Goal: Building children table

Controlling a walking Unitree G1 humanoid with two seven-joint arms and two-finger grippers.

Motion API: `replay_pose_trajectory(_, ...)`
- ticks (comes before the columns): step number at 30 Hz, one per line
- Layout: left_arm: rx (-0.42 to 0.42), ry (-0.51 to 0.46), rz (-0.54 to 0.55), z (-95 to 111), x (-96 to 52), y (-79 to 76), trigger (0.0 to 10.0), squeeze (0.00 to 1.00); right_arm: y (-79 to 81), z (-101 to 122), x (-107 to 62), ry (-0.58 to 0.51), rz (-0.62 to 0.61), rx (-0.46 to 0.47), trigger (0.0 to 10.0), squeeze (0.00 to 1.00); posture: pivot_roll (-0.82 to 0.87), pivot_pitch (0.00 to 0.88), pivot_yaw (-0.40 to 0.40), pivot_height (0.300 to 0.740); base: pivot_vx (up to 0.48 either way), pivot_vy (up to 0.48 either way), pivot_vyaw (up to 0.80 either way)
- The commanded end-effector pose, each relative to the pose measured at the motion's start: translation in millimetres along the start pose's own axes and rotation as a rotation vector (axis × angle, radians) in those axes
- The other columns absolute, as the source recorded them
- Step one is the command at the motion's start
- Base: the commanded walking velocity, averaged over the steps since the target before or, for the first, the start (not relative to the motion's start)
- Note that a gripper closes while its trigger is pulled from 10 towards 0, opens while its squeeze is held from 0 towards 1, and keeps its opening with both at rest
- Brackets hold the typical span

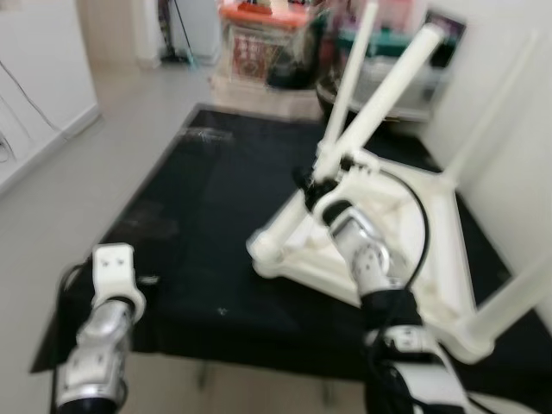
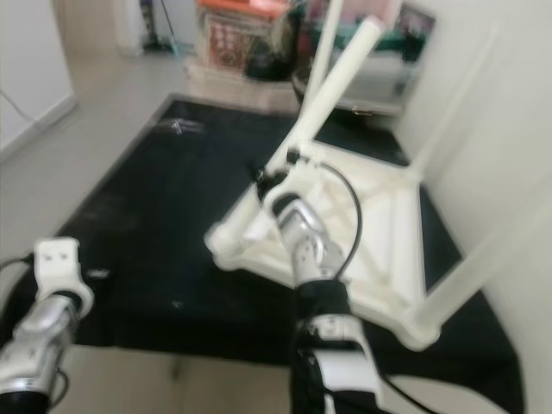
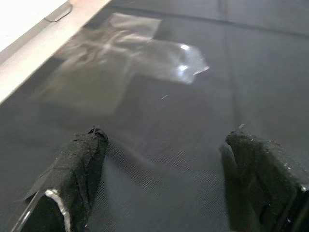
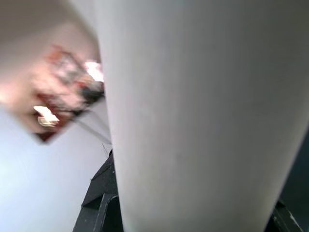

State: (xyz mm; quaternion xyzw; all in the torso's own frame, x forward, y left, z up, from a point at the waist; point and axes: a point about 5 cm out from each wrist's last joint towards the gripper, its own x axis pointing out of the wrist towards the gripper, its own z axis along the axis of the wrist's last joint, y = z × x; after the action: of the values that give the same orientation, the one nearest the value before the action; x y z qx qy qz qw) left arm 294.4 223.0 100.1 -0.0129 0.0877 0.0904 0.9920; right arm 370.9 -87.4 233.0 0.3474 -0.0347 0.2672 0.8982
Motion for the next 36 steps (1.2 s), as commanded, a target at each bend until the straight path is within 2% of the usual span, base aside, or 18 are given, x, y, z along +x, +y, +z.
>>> replay_pose_trajectory(1,-0.023,0.062,-0.032,-14,-2.8,-5.5,10.0,0.0,18.4,19,2.4,-0.063,0.122,0.016,0.0,0.0,0.1,0.0,-0.144,0.74,0.0,0.0,0.0)
replay_pose_trajectory(2,-0.023,0.062,-0.032,-14,-2.8,-5.5,10.0,0.0,18.4,19,2.4,-0.063,0.122,0.016,0.0,0.0,0.1,0.0,-0.144,0.74,0.0,0.0,0.0)
replay_pose_trajectory(4,-0.023,0.061,-0.04,-14,-3.1,-6.4,10.0,0.0,30.6,27,2.8,-0.093,0.215,0.004,0.0,0.0,0.1,0.0,-0.144,0.74,0.0,0.0,0.0)
replay_pose_trajectory(6,-0.023,0.062,-0.045,-14,-3.1,-6.7,10.0,0.0,35.2,29,3.1,-0.098,0.25,0.0,0.0,0.0,0.11,0.0,-0.145,0.74,0.0,0.0,0.0)
replay_pose_trajectory(13,-0.031,0.049,-0.088,-12,-3.0,-9.6,10.0,0.0,47.5,22,-3.3,-0.062,0.357,-0.007,0.0,0.0,0.11,0.0,-0.141,0.74,0.0,0.0,0.0)
replay_pose_trajectory(23,-0.028,0.051,-0.104,-12,-3.1,-11.9,10.0,0.0,49.7,20,-5.7,-0.053,0.387,-0.026,0.0,0.0,0.11,0.0,-0.138,0.74,0.0,0.0,0.0)
replay_pose_trajectory(27,-0.028,0.052,-0.115,-13,-3.3,-14.3,10.0,0.0,46.4,18,-7.1,-0.043,0.386,-0.08,0.0,0.0,0.11,0.0,-0.135,0.74,0.0,0.0,0.0)
replay_pose_trajectory(36,-0.037,0.053,-0.151,-12,-3.7,-17.2,10.0,0.0,47.5,15,-9.2,-0.033,0.403,-0.133,0.0,0.0,0.1,0.0,-0.132,0.74,0.0,0.0,0.0)
